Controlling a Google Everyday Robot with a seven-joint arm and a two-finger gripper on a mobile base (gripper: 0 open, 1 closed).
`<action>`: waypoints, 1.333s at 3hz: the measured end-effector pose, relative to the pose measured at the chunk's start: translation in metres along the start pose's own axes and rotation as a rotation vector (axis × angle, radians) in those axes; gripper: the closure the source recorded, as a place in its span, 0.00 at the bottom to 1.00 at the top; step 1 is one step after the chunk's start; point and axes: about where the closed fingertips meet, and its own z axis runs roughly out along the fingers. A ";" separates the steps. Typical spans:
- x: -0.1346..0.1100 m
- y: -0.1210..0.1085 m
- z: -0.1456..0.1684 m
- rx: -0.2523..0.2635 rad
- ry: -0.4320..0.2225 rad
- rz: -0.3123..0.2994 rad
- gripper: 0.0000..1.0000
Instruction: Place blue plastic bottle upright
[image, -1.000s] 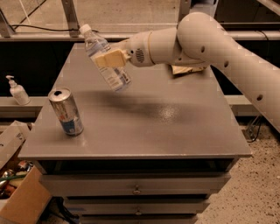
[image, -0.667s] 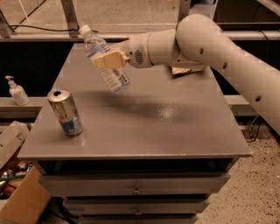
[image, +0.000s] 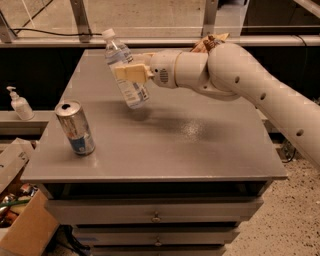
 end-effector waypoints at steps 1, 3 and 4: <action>0.005 -0.009 -0.005 0.034 -0.095 0.010 1.00; -0.005 -0.031 -0.017 0.095 -0.260 -0.001 1.00; -0.010 -0.036 -0.019 0.100 -0.293 -0.012 1.00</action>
Offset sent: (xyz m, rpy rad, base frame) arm 0.0217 -0.0403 -0.0048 0.2515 -0.1377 -0.1447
